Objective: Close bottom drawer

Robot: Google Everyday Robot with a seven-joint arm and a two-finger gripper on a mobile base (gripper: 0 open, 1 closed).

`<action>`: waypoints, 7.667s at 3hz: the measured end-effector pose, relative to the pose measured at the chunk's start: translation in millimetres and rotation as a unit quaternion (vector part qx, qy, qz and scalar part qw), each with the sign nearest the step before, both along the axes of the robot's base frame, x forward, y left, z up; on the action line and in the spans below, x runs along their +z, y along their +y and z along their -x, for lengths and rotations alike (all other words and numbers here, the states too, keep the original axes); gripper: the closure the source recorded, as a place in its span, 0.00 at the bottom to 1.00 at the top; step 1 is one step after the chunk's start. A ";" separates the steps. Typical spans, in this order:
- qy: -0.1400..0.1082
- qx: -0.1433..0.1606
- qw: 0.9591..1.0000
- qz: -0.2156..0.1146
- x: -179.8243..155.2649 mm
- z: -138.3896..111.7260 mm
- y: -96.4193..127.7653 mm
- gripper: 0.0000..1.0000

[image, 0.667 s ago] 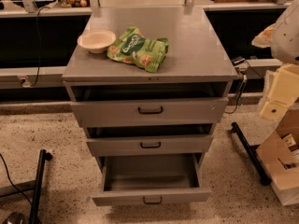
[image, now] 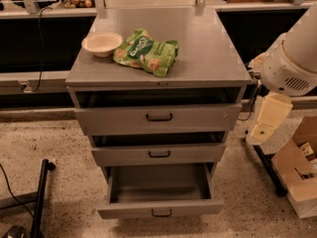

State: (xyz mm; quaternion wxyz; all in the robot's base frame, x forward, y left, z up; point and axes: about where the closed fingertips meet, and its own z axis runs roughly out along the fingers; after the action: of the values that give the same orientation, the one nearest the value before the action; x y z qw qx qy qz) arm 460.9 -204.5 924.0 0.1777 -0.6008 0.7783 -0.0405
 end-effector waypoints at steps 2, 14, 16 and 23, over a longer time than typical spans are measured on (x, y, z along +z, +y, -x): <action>0.026 0.006 0.999 -0.027 -45.4 -7.5 10.6 0.00; 0.036 0.152 0.961 -0.230 -500.2 -30.1 149.5 0.00; 0.029 0.209 0.938 -0.276 -577.5 -12.1 150.9 0.00; 0.065 0.170 0.937 -0.299 -680.1 12.1 111.2 0.00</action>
Offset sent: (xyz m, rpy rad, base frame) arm 0.0230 0.0305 -0.1371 0.1599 0.1633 0.0344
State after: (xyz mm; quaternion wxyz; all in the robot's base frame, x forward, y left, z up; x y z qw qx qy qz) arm 448.9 -93.2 244.0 0.3020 -0.6445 0.6510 0.2639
